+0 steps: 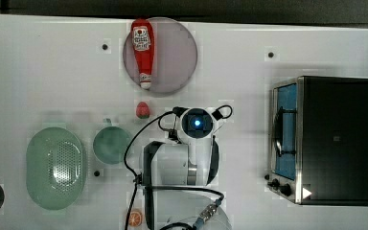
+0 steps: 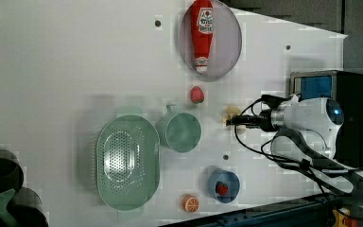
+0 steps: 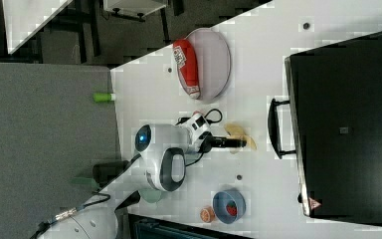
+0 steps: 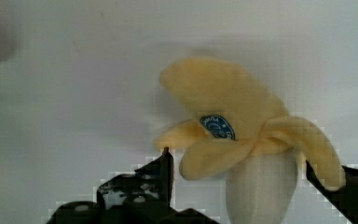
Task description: Pick Banana and place it in mug.
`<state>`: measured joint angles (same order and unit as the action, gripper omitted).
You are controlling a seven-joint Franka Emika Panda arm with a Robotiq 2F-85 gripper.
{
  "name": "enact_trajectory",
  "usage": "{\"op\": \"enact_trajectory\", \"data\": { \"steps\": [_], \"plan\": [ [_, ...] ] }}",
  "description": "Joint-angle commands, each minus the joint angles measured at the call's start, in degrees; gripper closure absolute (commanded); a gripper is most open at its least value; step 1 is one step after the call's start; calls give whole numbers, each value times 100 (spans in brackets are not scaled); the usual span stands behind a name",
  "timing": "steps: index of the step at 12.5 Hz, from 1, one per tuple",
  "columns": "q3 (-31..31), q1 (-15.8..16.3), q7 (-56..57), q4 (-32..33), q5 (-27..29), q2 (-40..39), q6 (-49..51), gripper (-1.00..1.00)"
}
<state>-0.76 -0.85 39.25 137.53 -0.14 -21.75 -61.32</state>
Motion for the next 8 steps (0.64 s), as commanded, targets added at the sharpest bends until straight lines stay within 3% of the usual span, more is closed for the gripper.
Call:
{"op": "enact_trajectory", "data": {
  "steps": [1, 6, 7, 8],
  "plan": [
    [-111, 2, 360, -18, -33, -55, -309, -93],
    [-116, 5, 360, 17, -30, 32, -312, 26],
    [-119, 4, 360, 12, -28, 79, -312, 40],
    [-131, -1, 360, 28, -28, 152, -297, 40]
  ]
}}
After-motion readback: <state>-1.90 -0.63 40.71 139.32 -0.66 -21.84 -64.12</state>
